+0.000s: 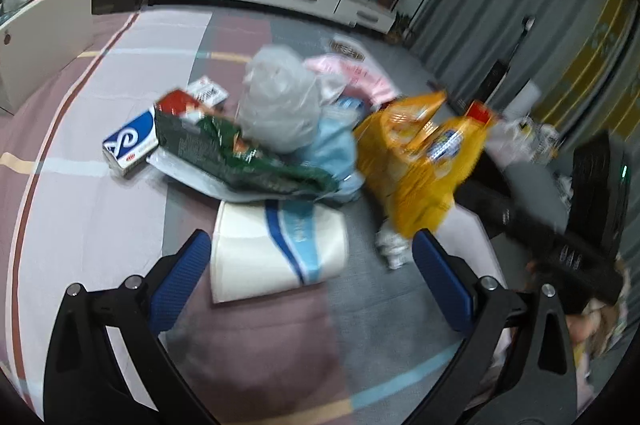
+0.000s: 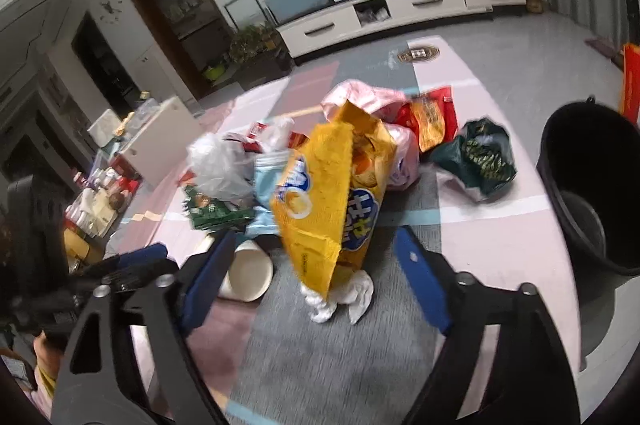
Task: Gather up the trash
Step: 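Grasp the yellow chip bag with the right gripper while the left gripper grasps the white paper cup, then carry the chip bag and paper cup to the black bin and release both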
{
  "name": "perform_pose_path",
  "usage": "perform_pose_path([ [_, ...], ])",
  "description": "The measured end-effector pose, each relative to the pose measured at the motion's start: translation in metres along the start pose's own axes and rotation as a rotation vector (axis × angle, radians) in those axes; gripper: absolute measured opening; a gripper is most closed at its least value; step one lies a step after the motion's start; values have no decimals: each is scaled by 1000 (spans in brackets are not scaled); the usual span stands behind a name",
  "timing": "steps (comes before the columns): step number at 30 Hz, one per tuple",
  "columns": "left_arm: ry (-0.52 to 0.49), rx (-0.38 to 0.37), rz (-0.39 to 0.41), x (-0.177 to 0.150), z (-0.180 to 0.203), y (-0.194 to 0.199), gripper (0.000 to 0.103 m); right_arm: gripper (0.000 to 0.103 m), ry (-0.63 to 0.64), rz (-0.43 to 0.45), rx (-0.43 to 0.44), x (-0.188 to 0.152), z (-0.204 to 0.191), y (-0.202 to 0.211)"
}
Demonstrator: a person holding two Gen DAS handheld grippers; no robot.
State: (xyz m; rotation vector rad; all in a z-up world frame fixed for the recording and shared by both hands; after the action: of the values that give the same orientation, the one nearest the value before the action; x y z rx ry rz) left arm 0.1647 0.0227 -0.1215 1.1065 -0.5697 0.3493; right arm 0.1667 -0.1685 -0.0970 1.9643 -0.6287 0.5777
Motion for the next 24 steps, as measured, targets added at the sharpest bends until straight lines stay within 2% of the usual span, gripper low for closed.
perform_pose_path([
  [3, 37, 50, -14, -3, -15, -5, 100, 74, -32, -17, -12, 1, 5, -15],
  [7, -28, 73, -14, -5, -2, -8, 100, 70, -6, -11, -24, 1, -3, -25],
  [9, -58, 117, -12, -6, 3, -12, 100, 61, -16, -17, -19, 0, -3, -31],
  [13, -67, 159, -35, -8, 7, -24, 100, 49, -20, -25, -26, 0, -6, -40],
  [15, -77, 197, -39, -9, 5, -28, 99, 38, -11, -16, -34, 0, -8, -38],
  [18, -68, 193, -44, -12, 3, -27, 86, 28, -30, -5, -7, -1, -4, -32],
  [24, -45, 164, -32, -17, 0, -16, 86, 25, -89, 35, 97, -3, 5, -5],
])
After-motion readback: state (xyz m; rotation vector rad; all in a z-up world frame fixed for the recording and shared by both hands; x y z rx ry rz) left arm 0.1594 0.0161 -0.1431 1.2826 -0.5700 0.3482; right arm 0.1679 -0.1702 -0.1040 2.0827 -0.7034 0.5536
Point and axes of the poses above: each gripper's, at about its wrist camera, not at the fingertips, and y roughly against the way its jaws point, z to its right, x to its top, the point moved 3 cm from there along -y, roughly the way its jaws point, and after that the axes turned 1 degree about -y, right-handed, at the moved point
